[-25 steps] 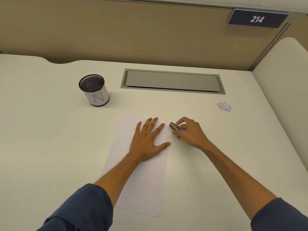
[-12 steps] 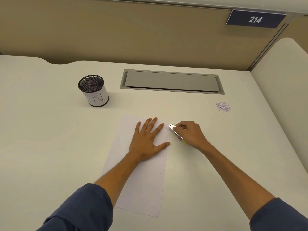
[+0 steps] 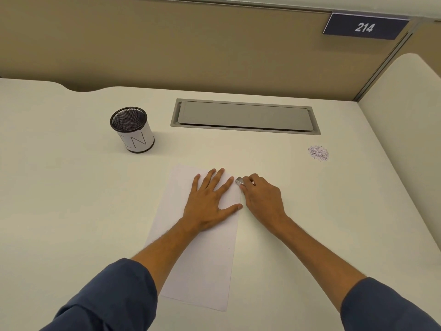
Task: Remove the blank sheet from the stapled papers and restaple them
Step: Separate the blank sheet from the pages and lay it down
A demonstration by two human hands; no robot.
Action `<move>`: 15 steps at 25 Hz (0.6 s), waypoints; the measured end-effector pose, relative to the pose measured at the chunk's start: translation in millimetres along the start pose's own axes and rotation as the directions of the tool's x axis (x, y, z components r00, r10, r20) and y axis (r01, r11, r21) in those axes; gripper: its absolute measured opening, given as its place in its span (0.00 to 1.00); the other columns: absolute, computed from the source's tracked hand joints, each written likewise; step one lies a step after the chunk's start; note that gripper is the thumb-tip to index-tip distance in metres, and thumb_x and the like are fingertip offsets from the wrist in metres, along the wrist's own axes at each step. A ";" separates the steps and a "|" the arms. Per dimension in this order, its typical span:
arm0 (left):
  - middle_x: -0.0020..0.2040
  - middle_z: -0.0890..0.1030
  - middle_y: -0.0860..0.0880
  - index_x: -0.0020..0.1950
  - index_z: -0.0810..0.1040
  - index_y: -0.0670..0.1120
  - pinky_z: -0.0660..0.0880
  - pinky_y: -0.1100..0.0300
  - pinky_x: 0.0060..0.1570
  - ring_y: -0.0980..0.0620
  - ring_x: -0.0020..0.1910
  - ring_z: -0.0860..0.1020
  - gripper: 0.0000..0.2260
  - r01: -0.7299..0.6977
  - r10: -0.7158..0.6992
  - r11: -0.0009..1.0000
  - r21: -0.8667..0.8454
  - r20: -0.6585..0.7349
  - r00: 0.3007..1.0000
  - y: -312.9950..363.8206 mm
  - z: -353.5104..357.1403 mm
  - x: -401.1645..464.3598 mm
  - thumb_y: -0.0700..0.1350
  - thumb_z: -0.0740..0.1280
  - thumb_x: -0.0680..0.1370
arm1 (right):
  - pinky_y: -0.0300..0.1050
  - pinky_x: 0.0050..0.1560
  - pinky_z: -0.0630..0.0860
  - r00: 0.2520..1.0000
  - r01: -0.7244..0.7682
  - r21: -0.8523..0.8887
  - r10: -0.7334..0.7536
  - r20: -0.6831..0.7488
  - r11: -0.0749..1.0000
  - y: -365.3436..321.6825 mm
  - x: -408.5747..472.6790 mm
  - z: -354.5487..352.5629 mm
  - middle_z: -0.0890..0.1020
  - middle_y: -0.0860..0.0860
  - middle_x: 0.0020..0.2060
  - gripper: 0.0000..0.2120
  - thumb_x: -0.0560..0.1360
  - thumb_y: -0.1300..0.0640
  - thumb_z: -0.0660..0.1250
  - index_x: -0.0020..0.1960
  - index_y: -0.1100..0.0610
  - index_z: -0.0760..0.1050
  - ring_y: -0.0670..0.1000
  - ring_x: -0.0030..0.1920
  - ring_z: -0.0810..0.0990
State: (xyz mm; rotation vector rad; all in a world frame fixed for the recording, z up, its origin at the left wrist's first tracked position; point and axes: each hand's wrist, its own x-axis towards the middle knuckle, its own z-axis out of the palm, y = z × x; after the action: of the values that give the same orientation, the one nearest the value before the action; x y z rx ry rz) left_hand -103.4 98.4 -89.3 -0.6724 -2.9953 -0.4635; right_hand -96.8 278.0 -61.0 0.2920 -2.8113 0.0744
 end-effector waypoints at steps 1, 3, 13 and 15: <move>0.80 0.52 0.51 0.79 0.55 0.58 0.43 0.43 0.76 0.50 0.79 0.48 0.36 -0.003 0.003 1.000 0.001 -0.007 1.000 0.4 0.6 -0.3 0.73 0.48 0.74 | 0.37 0.24 0.55 1.000 -0.005 -0.028 0.005 -0.015 1.000 -0.3 0.2 1.6 0.78 0.49 0.35 0.05 0.70 0.57 0.75 0.42 0.57 0.80 0.50 0.27 0.75; 0.80 0.52 0.51 0.79 0.56 0.58 0.44 0.42 0.76 0.49 0.79 0.49 0.36 -0.006 0.006 1.000 0.007 -0.014 1.000 -0.4 1.0 -1.2 0.73 0.48 0.74 | 0.37 0.24 0.54 0.998 -0.012 -0.056 0.009 -0.054 0.998 -2.1 -0.1 4.3 0.77 0.49 0.33 0.06 0.69 0.58 0.75 0.41 0.58 0.79 0.50 0.26 0.74; 0.71 0.73 0.43 0.68 0.76 0.50 0.65 0.44 0.69 0.42 0.70 0.70 0.33 -0.074 0.075 0.997 0.013 -0.206 0.976 0.5 8.9 -4.5 0.70 0.49 0.77 | 0.38 0.24 0.56 0.997 0.027 -0.101 -0.035 -0.075 0.995 -9.1 -0.4 3.6 0.76 0.50 0.33 0.07 0.69 0.58 0.75 0.41 0.59 0.79 0.49 0.29 0.74; 0.71 0.73 0.43 0.68 0.77 0.50 0.67 0.44 0.69 0.42 0.70 0.70 0.34 -0.074 0.074 0.997 0.009 -0.200 0.977 0.9 9.3 -3.8 0.70 0.49 0.77 | 0.38 0.24 0.55 0.999 0.011 -0.054 -0.013 -0.033 0.998 -8.9 1.7 0.8 0.76 0.50 0.32 0.07 0.67 0.59 0.76 0.40 0.59 0.79 0.49 0.28 0.74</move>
State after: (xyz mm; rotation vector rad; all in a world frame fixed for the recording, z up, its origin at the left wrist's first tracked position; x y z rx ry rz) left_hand -99.3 100.4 -98.4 -0.6900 -2.7724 -0.4931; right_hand -96.8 268.9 -61.1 0.2921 -2.7728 0.0004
